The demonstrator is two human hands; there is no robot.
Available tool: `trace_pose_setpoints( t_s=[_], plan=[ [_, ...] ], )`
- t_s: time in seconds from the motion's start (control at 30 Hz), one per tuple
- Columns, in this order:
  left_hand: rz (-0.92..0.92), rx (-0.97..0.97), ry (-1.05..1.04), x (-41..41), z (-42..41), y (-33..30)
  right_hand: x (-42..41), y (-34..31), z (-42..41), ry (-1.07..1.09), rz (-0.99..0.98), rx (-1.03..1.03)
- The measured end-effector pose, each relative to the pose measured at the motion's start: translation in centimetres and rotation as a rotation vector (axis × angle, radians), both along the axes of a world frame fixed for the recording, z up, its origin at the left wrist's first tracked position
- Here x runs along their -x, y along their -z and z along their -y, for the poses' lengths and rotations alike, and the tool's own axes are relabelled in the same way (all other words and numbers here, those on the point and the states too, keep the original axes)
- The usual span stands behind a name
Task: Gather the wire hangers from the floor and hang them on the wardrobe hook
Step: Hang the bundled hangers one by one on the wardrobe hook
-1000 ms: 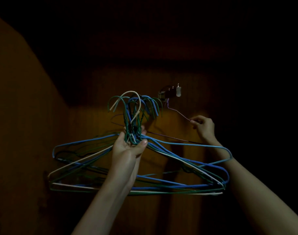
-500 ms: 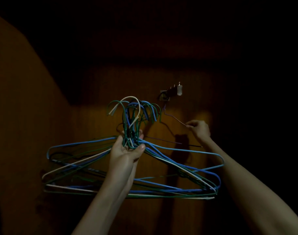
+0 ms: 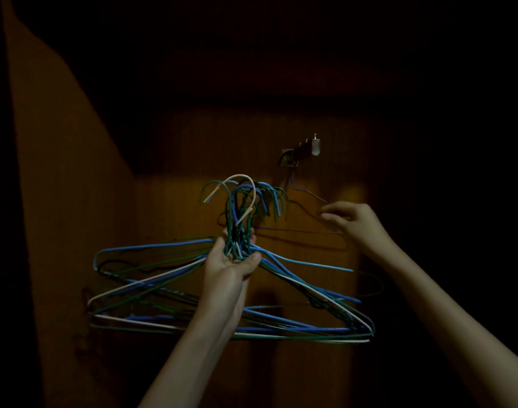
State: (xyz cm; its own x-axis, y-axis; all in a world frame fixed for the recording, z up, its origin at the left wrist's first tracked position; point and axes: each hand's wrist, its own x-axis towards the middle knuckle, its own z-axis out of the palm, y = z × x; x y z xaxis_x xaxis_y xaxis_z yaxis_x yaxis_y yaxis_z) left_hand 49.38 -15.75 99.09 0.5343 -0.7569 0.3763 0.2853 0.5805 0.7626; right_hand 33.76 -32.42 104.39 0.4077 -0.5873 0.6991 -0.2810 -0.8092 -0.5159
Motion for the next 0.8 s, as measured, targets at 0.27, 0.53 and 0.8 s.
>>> trace_pose_setpoints(
  t_s=[0.27,0.53,0.8],
  plan=[
    [-0.032,0.013,0.021,0.9,-0.9,0.4,-0.1,4.4,-7.1,-0.078,-0.228,-0.038],
    [-0.026,-0.010,-0.003,1.2,-1.6,0.1,0.3,5.8,-6.9,0.055,-0.108,0.075],
    [-0.112,0.039,-0.016,0.1,-1.8,0.0,3.9,5.0,-5.3,0.153,0.085,0.065]
  ],
)
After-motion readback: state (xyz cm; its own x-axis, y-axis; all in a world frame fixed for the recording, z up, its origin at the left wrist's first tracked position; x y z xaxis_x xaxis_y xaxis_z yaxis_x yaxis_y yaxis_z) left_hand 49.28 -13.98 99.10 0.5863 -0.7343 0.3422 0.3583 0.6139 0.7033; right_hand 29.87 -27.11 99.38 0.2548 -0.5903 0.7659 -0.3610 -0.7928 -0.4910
